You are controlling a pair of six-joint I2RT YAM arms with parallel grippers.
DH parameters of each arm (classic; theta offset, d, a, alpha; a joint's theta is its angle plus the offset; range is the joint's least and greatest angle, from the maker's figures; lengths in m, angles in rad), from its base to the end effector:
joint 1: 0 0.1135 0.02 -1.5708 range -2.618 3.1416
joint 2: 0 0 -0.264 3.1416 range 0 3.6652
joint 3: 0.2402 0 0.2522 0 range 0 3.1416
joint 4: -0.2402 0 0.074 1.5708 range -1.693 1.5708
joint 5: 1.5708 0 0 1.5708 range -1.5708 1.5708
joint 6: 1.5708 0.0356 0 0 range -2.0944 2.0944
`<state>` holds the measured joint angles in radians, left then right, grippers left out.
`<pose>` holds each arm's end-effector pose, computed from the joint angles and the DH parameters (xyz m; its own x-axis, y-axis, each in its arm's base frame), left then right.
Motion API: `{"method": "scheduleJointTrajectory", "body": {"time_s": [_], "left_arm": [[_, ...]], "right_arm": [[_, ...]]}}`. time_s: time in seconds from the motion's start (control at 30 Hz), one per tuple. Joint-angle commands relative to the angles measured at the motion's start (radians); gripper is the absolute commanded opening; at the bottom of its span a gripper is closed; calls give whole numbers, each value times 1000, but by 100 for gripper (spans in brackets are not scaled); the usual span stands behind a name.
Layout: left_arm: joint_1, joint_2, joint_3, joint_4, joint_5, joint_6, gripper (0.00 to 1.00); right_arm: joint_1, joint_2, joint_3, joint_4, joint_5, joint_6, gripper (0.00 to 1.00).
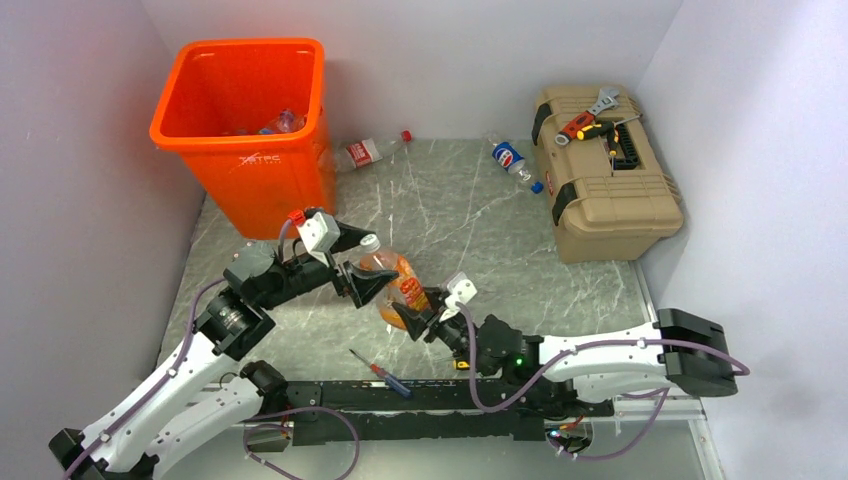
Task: Put the plastic bottles in the bin
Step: Pick up the plastic bottle at the center of the board.
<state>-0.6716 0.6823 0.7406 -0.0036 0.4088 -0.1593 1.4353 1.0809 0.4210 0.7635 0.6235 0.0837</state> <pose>0.1185 -0.1123 0.3600 -0.0976 -0.1084 -0.9893 0.8773 0.4600 -0.1369 0.0515 0.2235 0.2543 -0.0468 0.1594 -0.9861 -0.7246 0.6741 0.1433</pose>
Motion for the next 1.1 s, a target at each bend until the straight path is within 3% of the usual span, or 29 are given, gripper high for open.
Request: {"method": "scheduleJointTrajectory", "body": {"time_s": [0.0, 0.1, 0.27, 0.53, 0.77, 0.93, 1.07], "left_arm": [[4, -3, 14, 62, 15, -44, 100], [10, -8, 7, 80, -32, -81, 98], [46, 15, 8, 114, -31, -188, 85], [109, 156, -20, 358, 182, -548, 69], [109, 161, 58, 287, 206, -577, 60], [109, 138, 52, 238, 170, -574, 70], [108, 138, 57, 198, 155, -552, 55]], "right_arm": [[14, 78, 13, 178, -45, -59, 0], [23, 109, -6, 255, 9, -115, 0], [34, 135, -33, 380, 82, -200, 0], [45, 157, -32, 484, 113, -300, 0], [45, 153, -54, 510, 122, -298, 0], [45, 141, -59, 501, 121, -291, 0], [45, 139, -53, 481, 119, -292, 0]]}}
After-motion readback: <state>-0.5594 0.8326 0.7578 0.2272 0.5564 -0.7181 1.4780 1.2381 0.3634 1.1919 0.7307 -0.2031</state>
